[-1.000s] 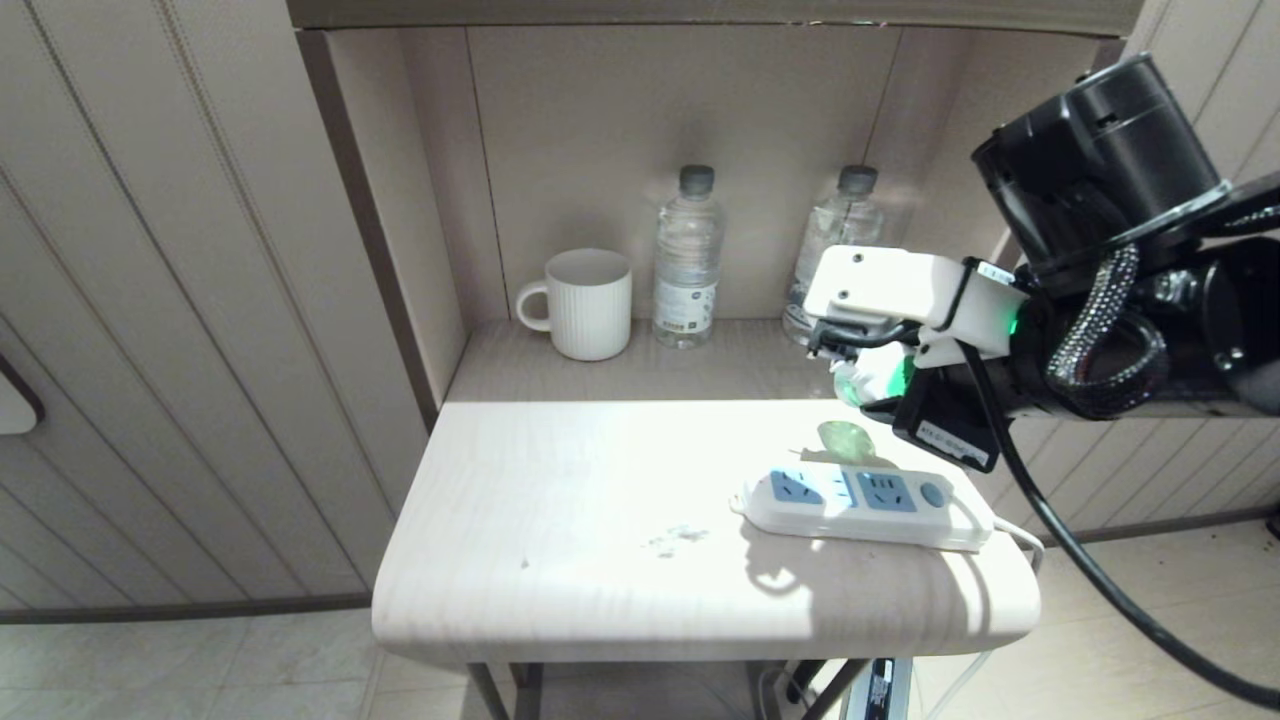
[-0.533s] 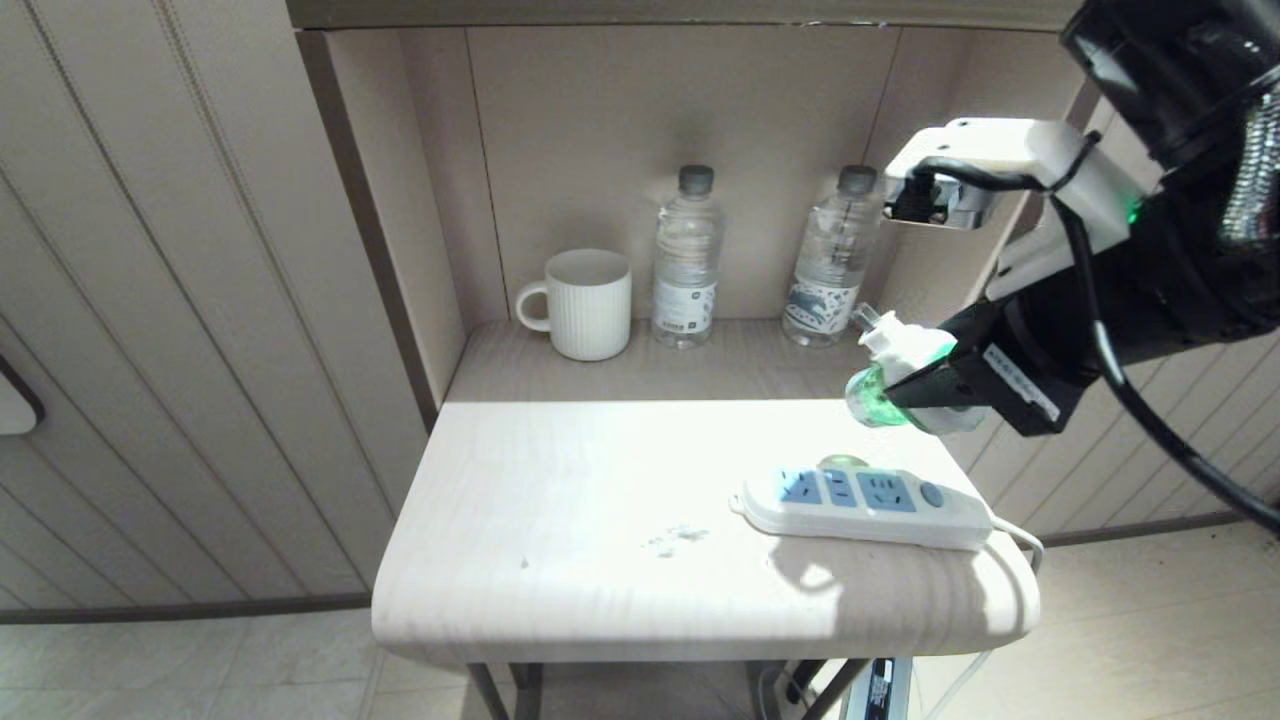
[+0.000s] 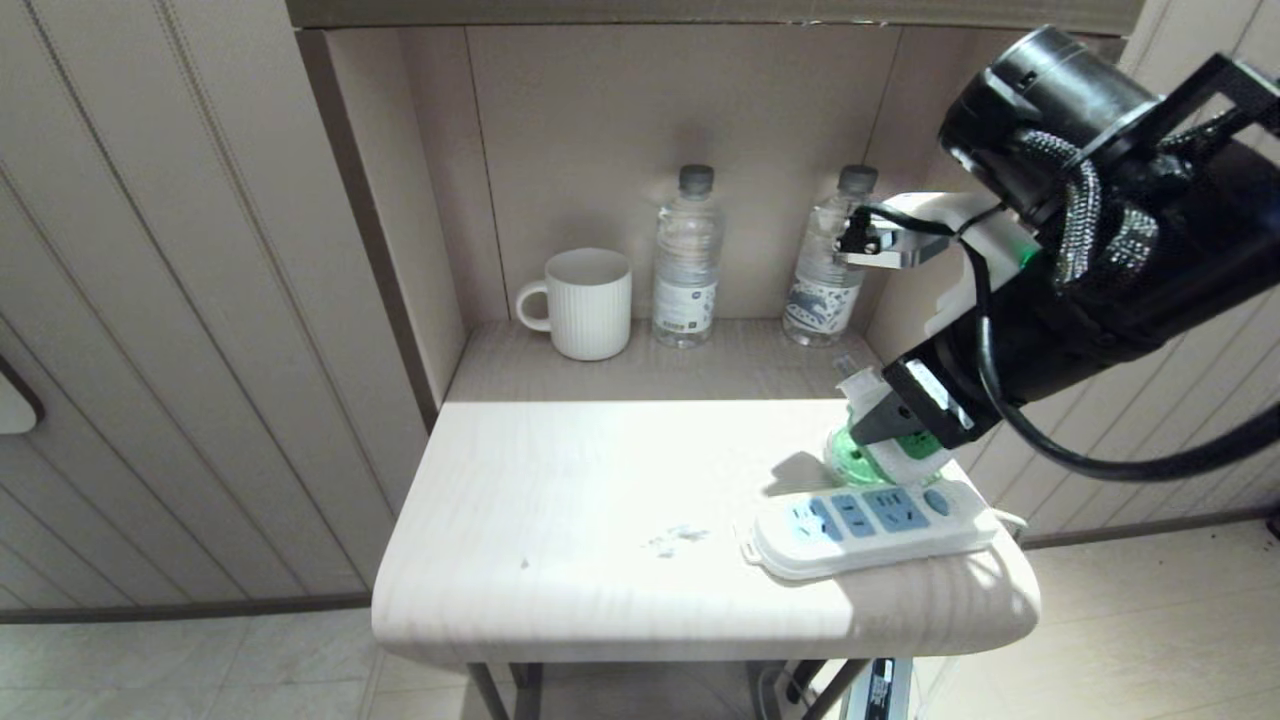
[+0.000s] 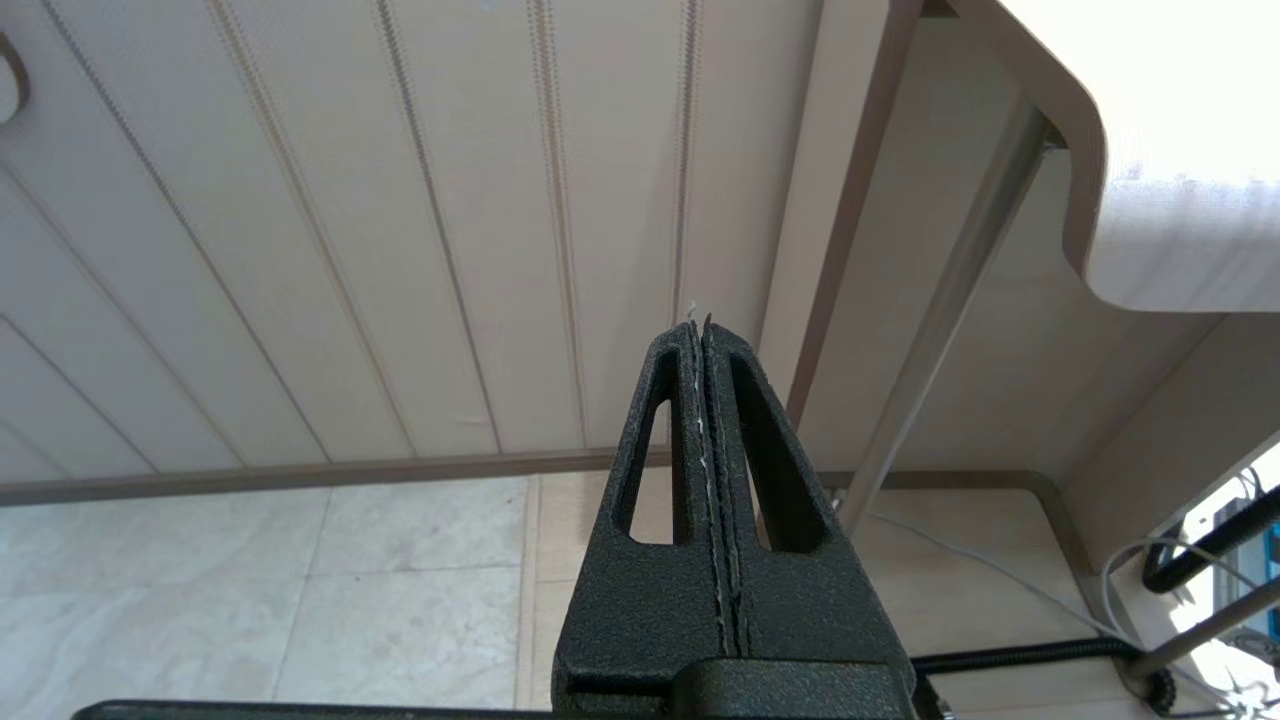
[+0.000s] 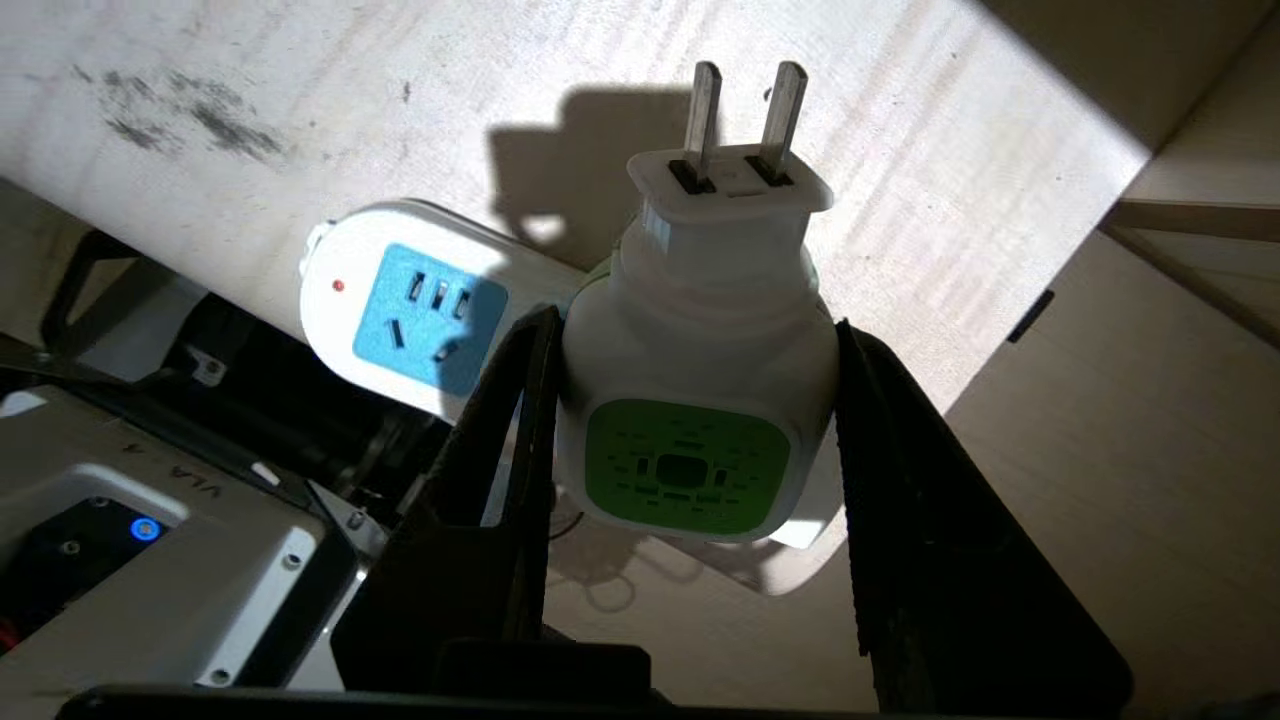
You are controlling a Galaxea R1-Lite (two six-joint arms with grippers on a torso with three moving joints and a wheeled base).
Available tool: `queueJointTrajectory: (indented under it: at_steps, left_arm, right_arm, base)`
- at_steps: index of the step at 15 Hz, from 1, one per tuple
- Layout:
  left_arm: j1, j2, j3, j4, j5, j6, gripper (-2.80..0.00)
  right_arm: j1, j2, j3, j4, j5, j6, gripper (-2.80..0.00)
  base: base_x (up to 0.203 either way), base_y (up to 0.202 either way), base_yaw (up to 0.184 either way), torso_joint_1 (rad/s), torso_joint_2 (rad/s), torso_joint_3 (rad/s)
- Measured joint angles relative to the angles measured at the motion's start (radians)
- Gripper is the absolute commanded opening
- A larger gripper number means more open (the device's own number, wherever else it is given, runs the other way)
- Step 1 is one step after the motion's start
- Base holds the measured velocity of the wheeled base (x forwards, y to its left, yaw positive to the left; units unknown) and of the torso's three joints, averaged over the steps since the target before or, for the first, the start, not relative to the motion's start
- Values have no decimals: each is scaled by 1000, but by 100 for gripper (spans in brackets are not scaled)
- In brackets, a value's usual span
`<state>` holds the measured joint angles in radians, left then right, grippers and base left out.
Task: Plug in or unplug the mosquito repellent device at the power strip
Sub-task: Insert the plug into the socket
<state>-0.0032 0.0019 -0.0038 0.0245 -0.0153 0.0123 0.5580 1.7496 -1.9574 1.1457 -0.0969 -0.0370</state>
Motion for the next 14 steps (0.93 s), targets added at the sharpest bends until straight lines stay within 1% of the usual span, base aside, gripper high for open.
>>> queueJointTrajectory:
  at_steps: [2,5,8,13,14]
  left_arm:
    - [0,0,0,0,0,0,-280]
    - [-1,0,0,0,0,0,-280]
    - [0,0,0,0,0,0,-280]
    - [0,0,0,0,0,0,-280]
    - [0,0,0,0,0,0,-280]
  right_arm:
    - [-31,2,-1,2,48,11,-280]
    - [-72,2,-1,-5,62,18,-280]
    - [-100,6,-1,-40,85,19,-280]
    - [-166,45,-2,-82,189,29,-280]
    - [-172,53,-2,-86,196,34,-280]
  base:
    - [0,0,0,0,0,0]
    - [0,0,0,0,0,0]
    - [0,0,0,0,0,0]
    - [0,0,0,0,0,0]
    - [0,0,0,0,0,0]
